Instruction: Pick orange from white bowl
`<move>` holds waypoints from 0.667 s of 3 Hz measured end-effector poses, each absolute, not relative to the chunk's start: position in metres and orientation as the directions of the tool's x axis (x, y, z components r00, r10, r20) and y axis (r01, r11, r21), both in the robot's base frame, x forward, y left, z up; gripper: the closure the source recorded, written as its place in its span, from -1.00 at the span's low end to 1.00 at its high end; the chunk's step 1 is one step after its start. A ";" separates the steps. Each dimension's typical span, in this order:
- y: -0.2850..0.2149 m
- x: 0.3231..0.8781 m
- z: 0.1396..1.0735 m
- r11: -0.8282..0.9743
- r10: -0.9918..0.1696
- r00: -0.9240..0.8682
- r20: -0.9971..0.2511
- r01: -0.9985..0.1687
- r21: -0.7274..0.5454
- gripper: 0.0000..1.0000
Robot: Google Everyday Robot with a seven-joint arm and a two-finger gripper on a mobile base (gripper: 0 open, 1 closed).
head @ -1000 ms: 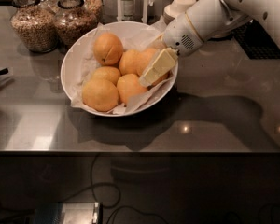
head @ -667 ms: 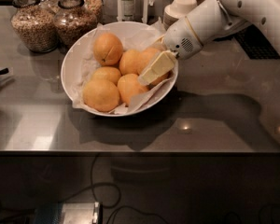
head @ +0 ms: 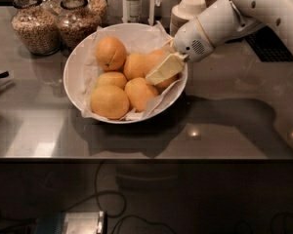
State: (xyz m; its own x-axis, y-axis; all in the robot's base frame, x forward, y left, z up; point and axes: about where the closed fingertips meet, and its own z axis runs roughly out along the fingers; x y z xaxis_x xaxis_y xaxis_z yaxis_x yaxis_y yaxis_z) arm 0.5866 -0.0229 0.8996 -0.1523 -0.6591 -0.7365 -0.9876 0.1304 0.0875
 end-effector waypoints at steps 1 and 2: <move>-0.025 0.567 0.919 0.127 -0.700 -0.067 -0.711 -0.991 -0.032 0.99; -0.020 0.527 0.961 0.113 -0.750 0.047 -0.660 -0.974 -0.199 1.00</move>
Offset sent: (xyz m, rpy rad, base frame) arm -0.1107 0.0068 0.1219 -0.2202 -0.4777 0.0091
